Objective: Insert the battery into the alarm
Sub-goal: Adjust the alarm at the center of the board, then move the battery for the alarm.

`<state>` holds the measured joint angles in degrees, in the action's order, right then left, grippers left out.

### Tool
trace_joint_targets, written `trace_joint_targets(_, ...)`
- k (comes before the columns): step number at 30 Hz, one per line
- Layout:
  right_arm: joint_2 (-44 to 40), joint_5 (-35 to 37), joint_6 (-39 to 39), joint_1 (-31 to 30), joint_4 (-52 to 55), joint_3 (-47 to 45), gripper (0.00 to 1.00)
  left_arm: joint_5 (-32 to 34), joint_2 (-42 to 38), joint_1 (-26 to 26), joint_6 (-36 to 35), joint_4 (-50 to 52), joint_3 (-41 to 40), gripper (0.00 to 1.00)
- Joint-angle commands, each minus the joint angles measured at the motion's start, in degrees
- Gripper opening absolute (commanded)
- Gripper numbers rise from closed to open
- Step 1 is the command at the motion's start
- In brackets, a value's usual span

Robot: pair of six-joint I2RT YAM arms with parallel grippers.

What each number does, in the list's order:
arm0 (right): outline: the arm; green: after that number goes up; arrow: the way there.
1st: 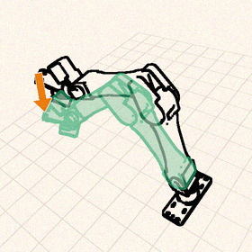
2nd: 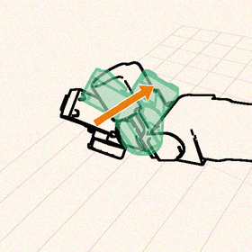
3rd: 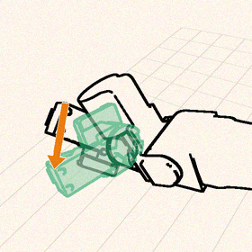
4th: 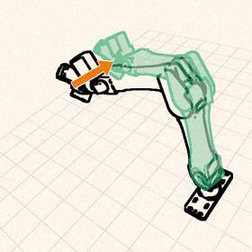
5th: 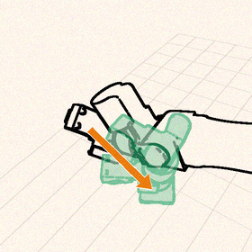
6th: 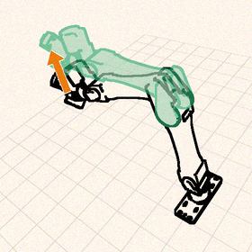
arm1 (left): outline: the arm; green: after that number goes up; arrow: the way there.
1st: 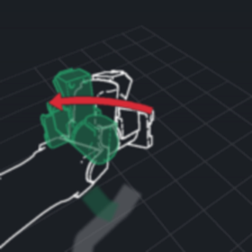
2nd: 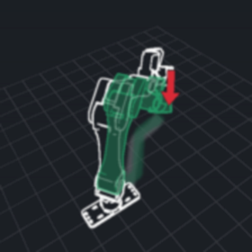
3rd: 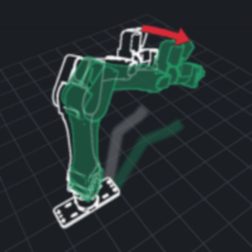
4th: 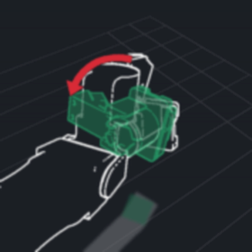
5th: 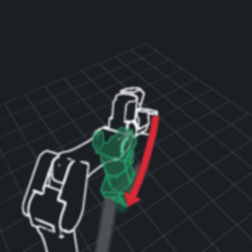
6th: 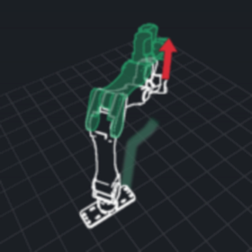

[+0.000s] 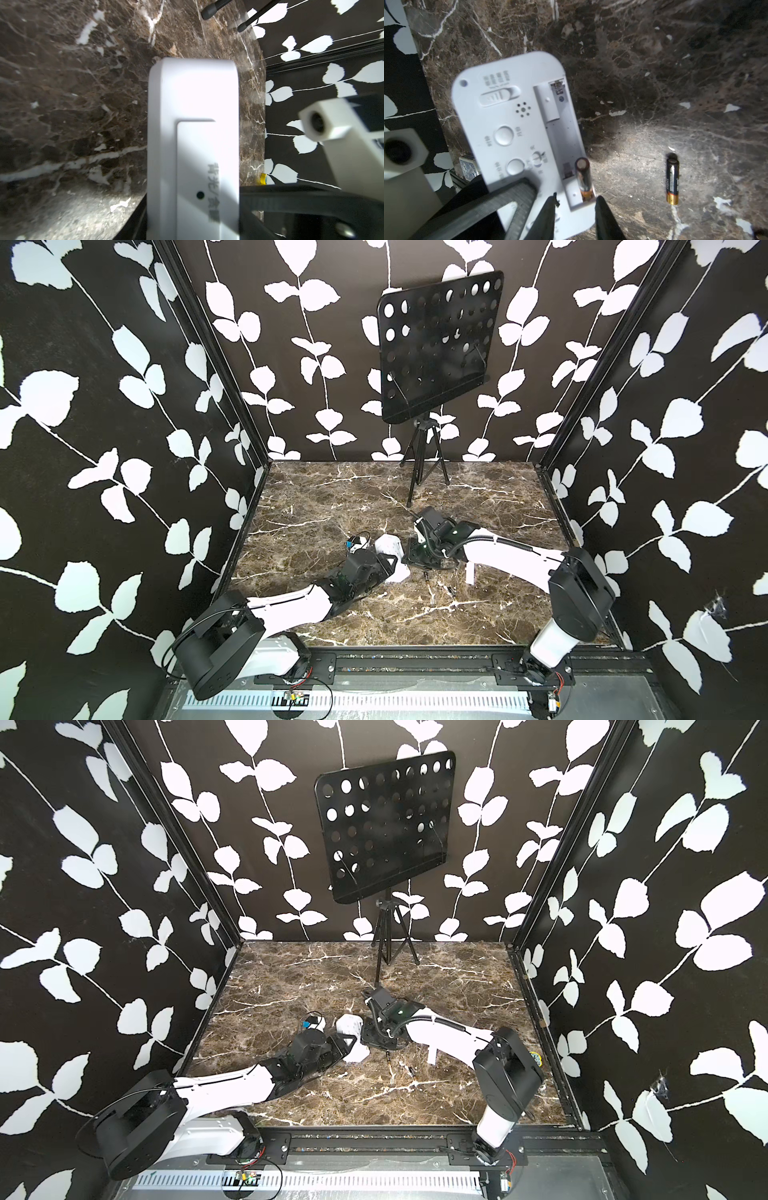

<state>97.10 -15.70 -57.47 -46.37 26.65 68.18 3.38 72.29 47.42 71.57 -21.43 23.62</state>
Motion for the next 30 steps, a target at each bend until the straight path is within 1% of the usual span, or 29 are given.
trace_joint_targets(1,1.3,1.8,-1.0,0.0,-0.3,1.6,0.31,-0.9,-1.7,-0.3,0.7,-3.8,-0.8,0.0)
trace_joint_targets(9,2.8,3.4,-0.8,0.0,-0.2,1.8,0.2,-2.8,-0.9,-0.3,0.7,-5.5,-0.7,0.0)
trace_joint_targets(15,3.1,4.5,0.0,0.0,0.5,2.6,0.07,-4.0,-0.3,-0.3,0.6,-5.8,-1.1,0.0)
trace_joint_targets(17,3.3,4.6,0.3,0.0,0.9,2.9,0.02,-4.4,-0.2,-0.3,0.7,-6.4,-1.4,0.0)
trace_joint_targets(19,3.5,4.7,0.6,0.0,1.1,3.1,0.0,-5.0,0.0,-0.3,0.4,-6.8,-1.6,0.0)
trace_joint_targets(25,3.0,5.8,1.6,0.7,2.1,3.6,0.0,-7.6,1.6,-0.2,-0.7,-7.4,-2.6,0.0)
trace_joint_targets(30,2.9,6.0,1.5,0.8,1.5,3.2,0.0,-8.0,2.6,0.1,-0.6,-8.9,-4.6,0.0)
